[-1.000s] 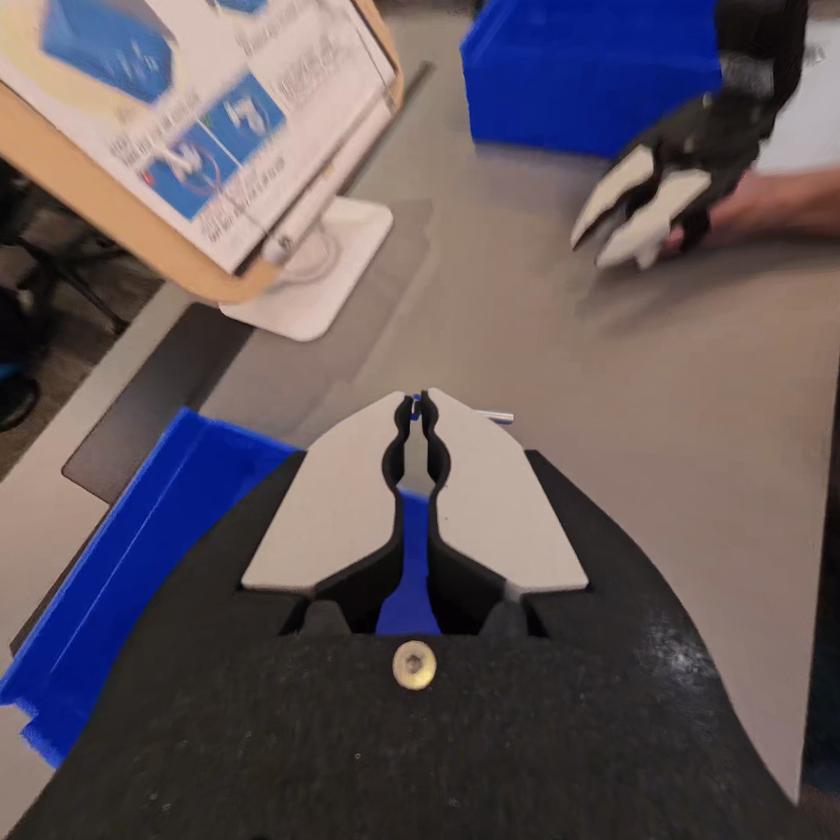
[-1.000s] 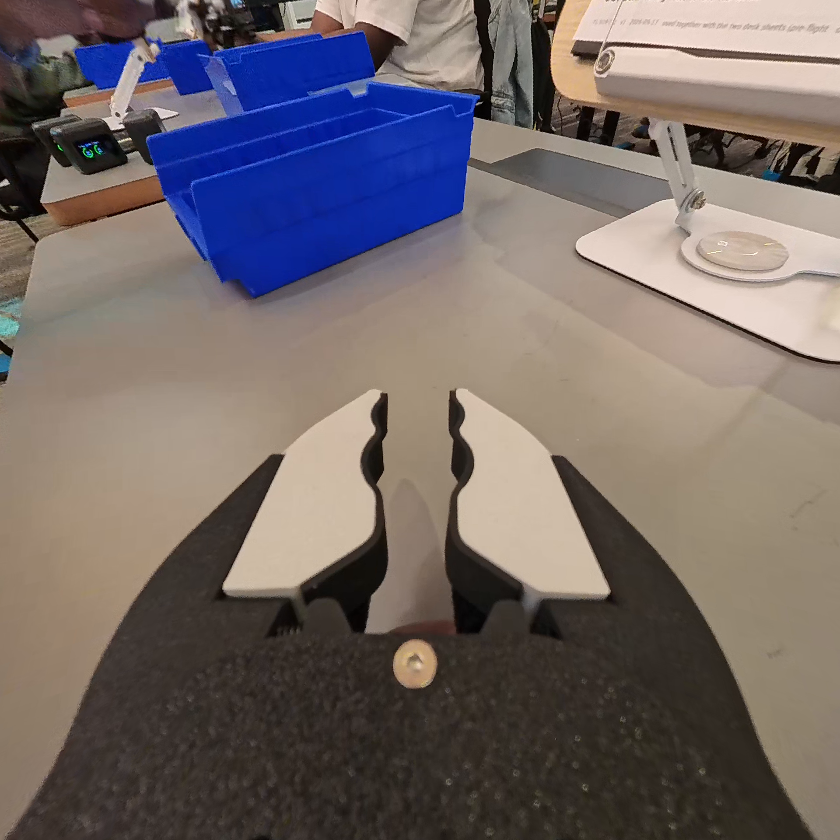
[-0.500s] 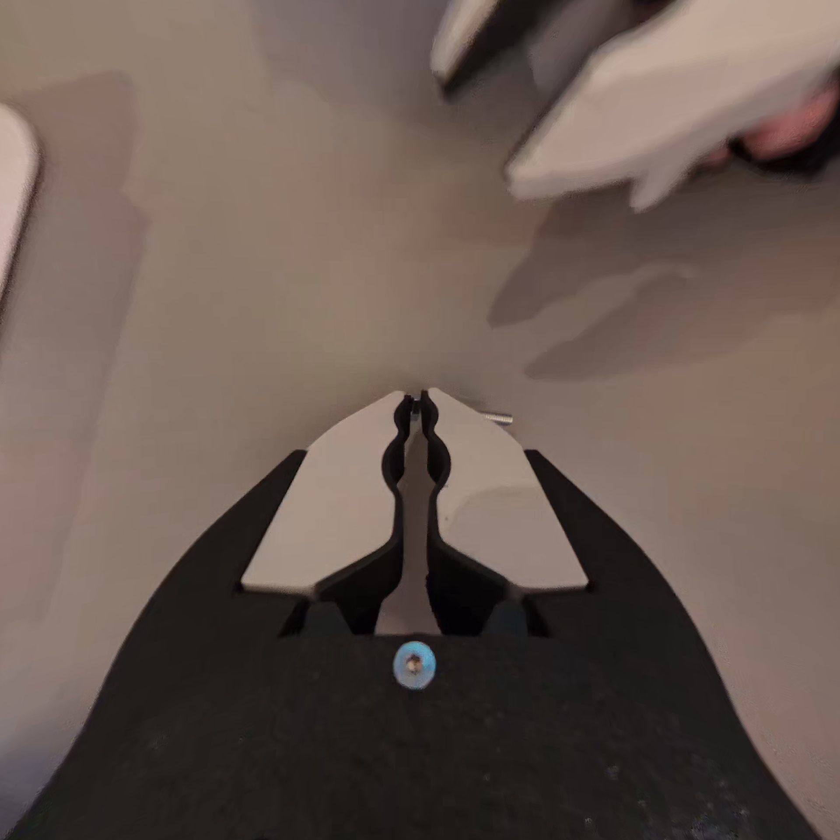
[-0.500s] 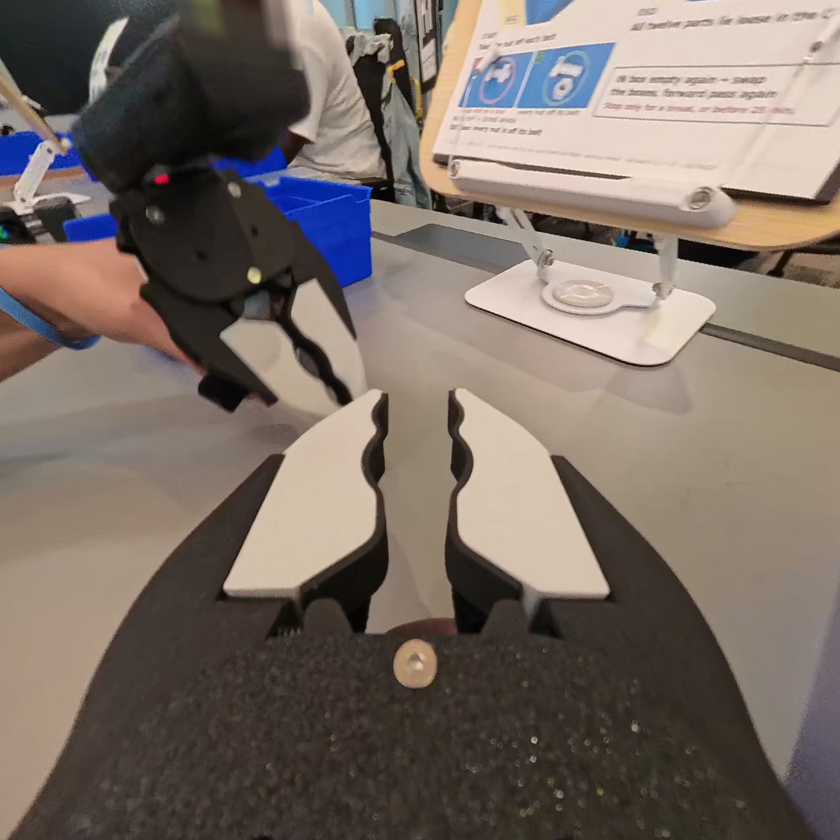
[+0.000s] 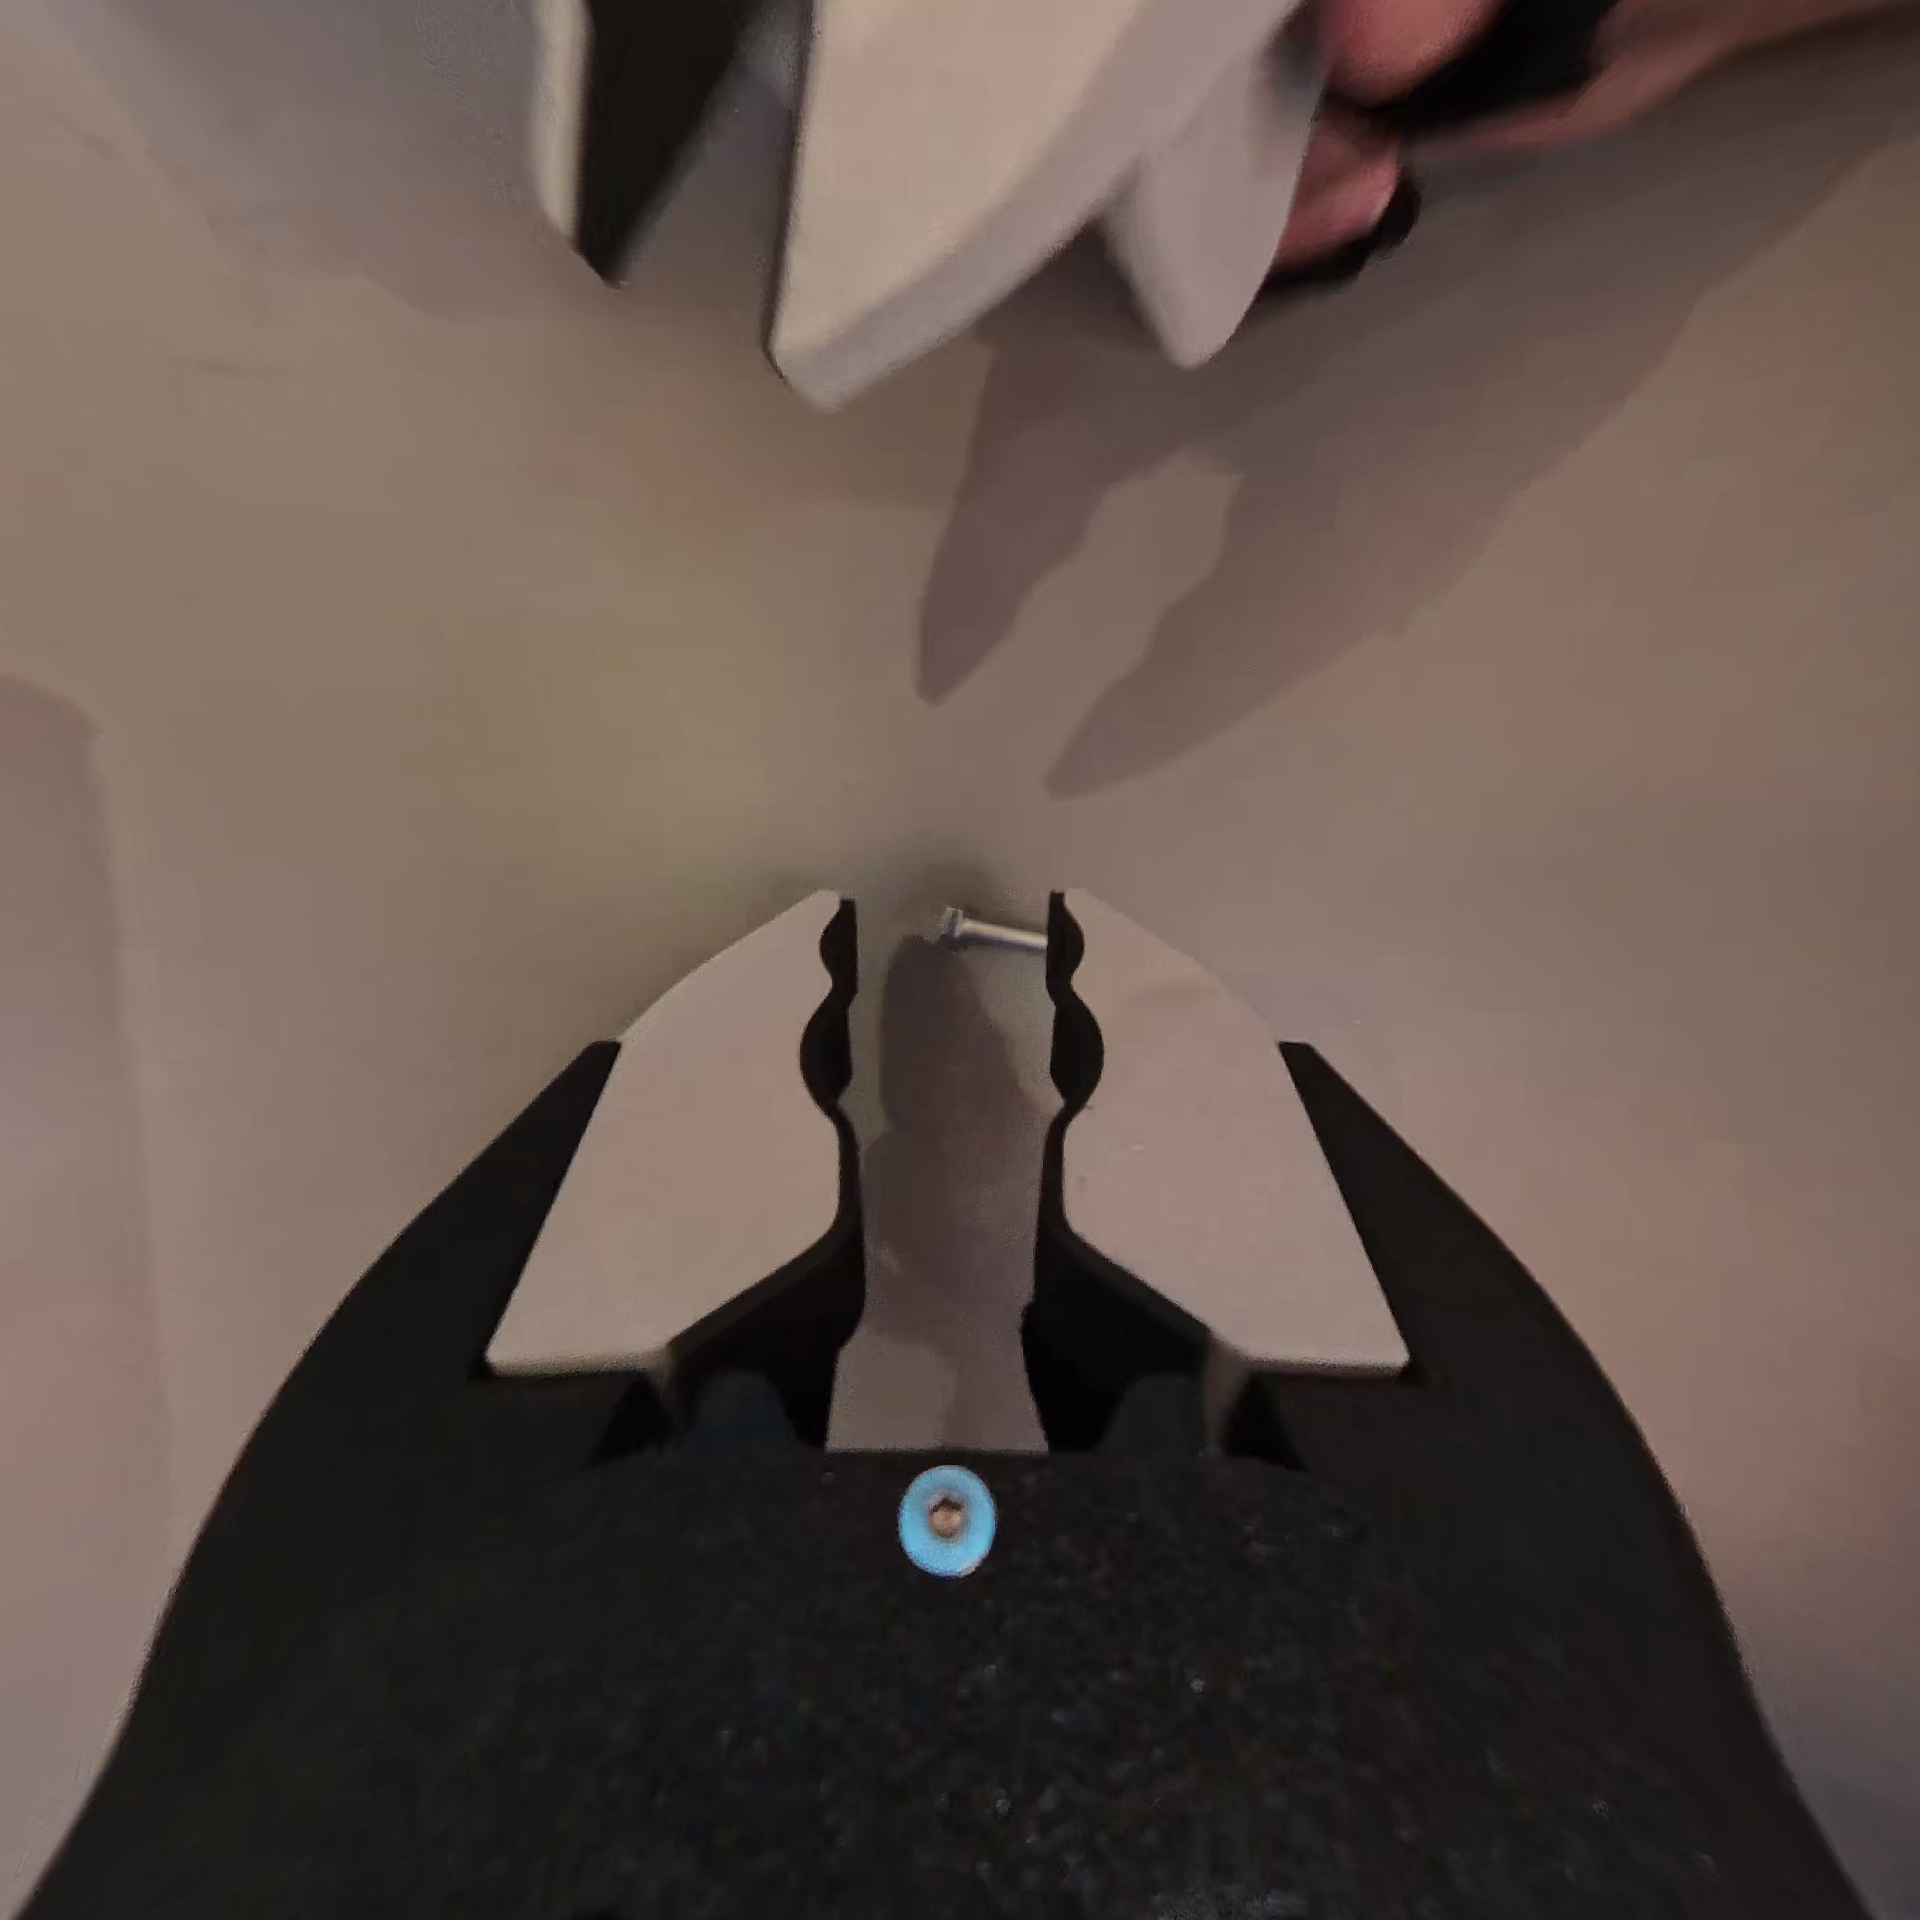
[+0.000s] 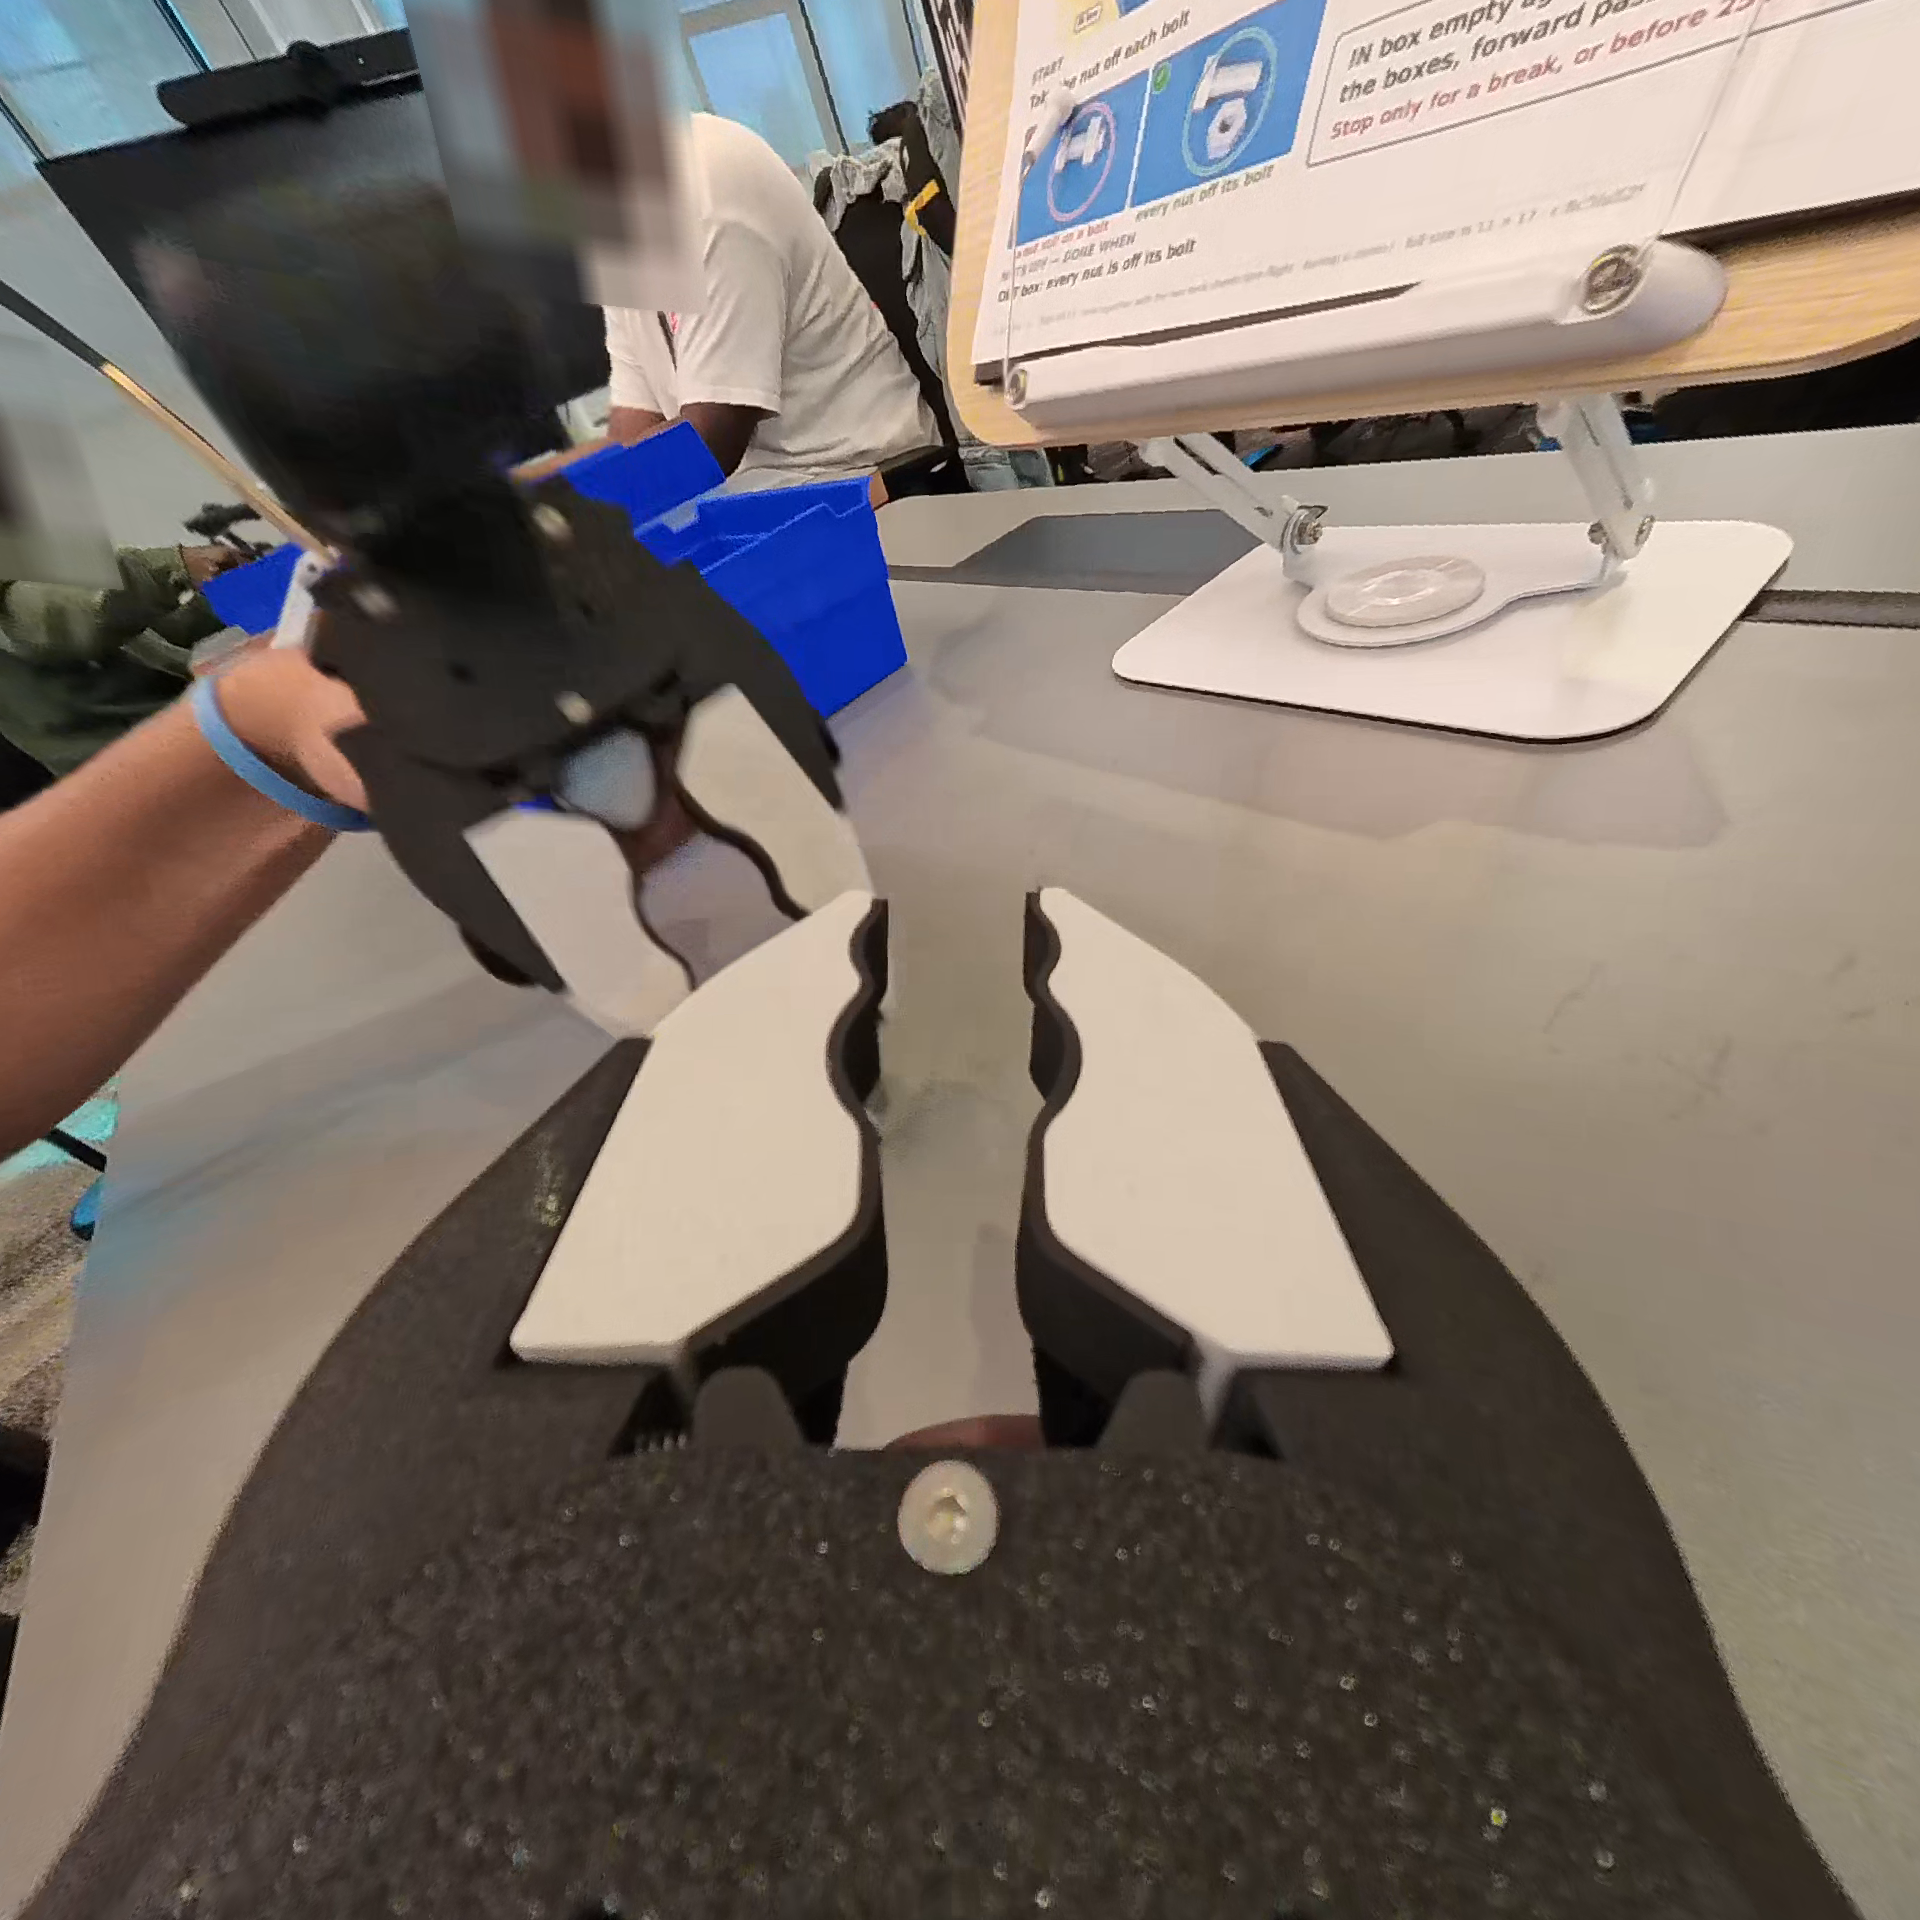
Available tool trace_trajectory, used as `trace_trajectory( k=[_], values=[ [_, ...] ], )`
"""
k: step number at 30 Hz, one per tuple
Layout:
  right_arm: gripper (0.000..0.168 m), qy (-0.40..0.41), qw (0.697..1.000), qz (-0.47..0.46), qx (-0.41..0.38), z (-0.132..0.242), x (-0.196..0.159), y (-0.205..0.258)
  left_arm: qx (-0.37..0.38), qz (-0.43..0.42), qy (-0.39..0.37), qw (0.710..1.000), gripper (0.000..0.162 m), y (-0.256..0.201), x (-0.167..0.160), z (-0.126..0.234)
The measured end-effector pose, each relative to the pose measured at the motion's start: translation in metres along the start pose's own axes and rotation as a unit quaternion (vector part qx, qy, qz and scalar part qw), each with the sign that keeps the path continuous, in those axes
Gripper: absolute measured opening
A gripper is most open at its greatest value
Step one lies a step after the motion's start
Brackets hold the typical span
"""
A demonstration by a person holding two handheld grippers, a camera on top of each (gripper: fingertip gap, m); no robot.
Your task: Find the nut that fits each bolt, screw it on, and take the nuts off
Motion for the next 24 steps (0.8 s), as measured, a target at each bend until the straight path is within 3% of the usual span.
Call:
trace_trajectory(
  k=[1,4,6,8,11,14,17,20,24],
  values=[
    [0.025,0.003,1.0,0.002,0.001,-0.001,-0.001,0.001,0.013,0.014,-0.027,0.999,0.034,-0.002,0.003,0.017],
    [0.025,0.013,1.0,0.011,0.003,-0.003,-0.004,0.006,0.081,0.056,-0.116,0.988,0.035,-0.015,-0.001,0.086],
    [0.025,0.017,1.0,0.02,0.004,-0.004,-0.006,0.009,0.136,0.089,-0.13,0.978,0.035,-0.022,-0.029,0.134],
    [0.025,0.023,0.999,0.026,0.009,-0.007,-0.007,0.014,0.157,0.128,-0.086,0.975,0.032,-0.032,-0.074,0.168],
    [0.025,0.034,0.999,0.035,0.024,-0.011,-0.01,0.025,0.186,0.216,0.087,0.955,0.032,-0.03,-0.173,0.193],
    [0.025,0.052,0.996,0.064,0.024,-0.014,-0.016,0.034,0.17,0.304,0.233,0.908,0.035,-0.022,-0.254,0.195],
    [0.024,0.067,0.992,0.109,0.0,-0.017,-0.021,0.036,0.101,0.35,0.331,0.871,0.036,-0.02,-0.306,0.178],
    [0.024,0.084,0.986,0.143,-0.01,-0.021,-0.026,0.042,0.065,0.381,0.388,0.837,0.036,-0.01,-0.339,0.169],
    [0.024,0.104,0.977,0.188,0.016,-0.023,-0.031,0.054,0.02,0.418,0.406,0.812,0.036,-0.005,-0.354,0.165]
  ],
)
Point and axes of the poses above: each gripper's, where its closed fingertips meet, z back along the fingers, x out of its top, y = z × x across the jaws, the point moved 1 cm from there along z, back along the fingers, and after that the axes turned 9 degrees about y, right-handed, at the moved point
